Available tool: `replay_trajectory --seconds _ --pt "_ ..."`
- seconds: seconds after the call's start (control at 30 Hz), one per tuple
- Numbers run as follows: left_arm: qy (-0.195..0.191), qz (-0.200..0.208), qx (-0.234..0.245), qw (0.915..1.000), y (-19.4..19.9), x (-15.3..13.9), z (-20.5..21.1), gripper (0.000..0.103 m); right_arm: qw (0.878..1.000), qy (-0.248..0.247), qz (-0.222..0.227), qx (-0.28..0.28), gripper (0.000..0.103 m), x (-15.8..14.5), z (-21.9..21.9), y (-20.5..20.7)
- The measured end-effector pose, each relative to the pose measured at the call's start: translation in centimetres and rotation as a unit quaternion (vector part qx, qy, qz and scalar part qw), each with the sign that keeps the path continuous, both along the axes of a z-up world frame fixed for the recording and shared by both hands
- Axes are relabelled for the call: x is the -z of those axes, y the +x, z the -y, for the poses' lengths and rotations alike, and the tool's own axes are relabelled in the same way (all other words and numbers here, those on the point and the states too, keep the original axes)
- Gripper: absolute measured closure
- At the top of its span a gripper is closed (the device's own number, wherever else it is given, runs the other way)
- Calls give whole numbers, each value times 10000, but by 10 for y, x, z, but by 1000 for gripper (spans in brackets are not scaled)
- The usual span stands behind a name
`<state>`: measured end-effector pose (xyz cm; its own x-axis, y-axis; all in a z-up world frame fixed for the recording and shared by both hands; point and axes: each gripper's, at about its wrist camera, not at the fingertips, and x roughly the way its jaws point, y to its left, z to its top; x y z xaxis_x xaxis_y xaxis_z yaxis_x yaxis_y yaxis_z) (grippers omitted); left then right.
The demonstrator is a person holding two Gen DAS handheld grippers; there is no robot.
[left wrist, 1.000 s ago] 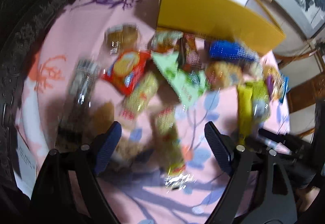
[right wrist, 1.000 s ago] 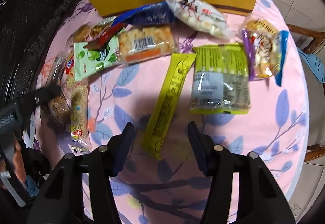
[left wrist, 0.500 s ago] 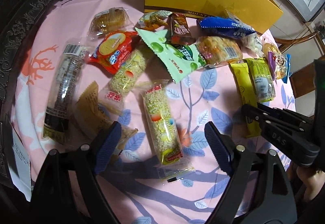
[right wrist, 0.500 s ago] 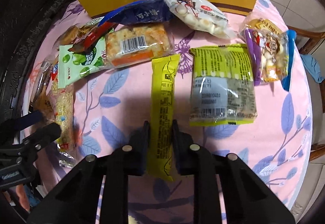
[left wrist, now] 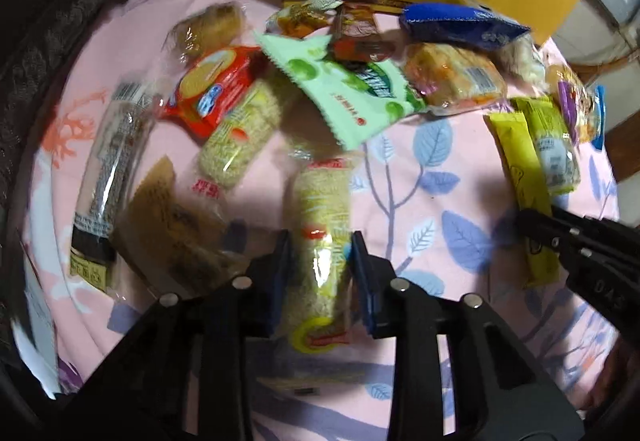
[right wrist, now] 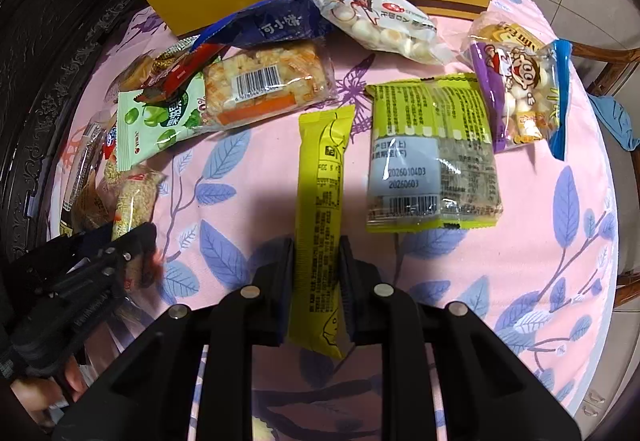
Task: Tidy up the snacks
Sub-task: 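Grasp the yellow snack bar with the right tool while the left tool grasps the clear grain bar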
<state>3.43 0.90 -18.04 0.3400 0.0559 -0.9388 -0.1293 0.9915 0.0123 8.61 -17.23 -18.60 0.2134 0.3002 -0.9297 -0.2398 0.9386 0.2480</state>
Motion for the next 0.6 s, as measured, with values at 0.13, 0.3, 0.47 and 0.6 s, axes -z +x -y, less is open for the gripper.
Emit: replay_trajectory --seconds 0.13,0.3,0.47,0.6 --pt "-26 56 -99 9999 1 1 1 74 10000 -4 0 22 81 0 -2 1" --pt "-244 169 -117 9995 3 -2 -2 75 10000 -18 21 45 82 0 -4 2" --pt "-617 164 -92 9979 1 -6 -9 75 9997 47 218 40 82 -12 -3 -4" --pt "-667 182 70 9976 -3 -15 -2 76 9994 89 344 22 82 -22 -2 -6"
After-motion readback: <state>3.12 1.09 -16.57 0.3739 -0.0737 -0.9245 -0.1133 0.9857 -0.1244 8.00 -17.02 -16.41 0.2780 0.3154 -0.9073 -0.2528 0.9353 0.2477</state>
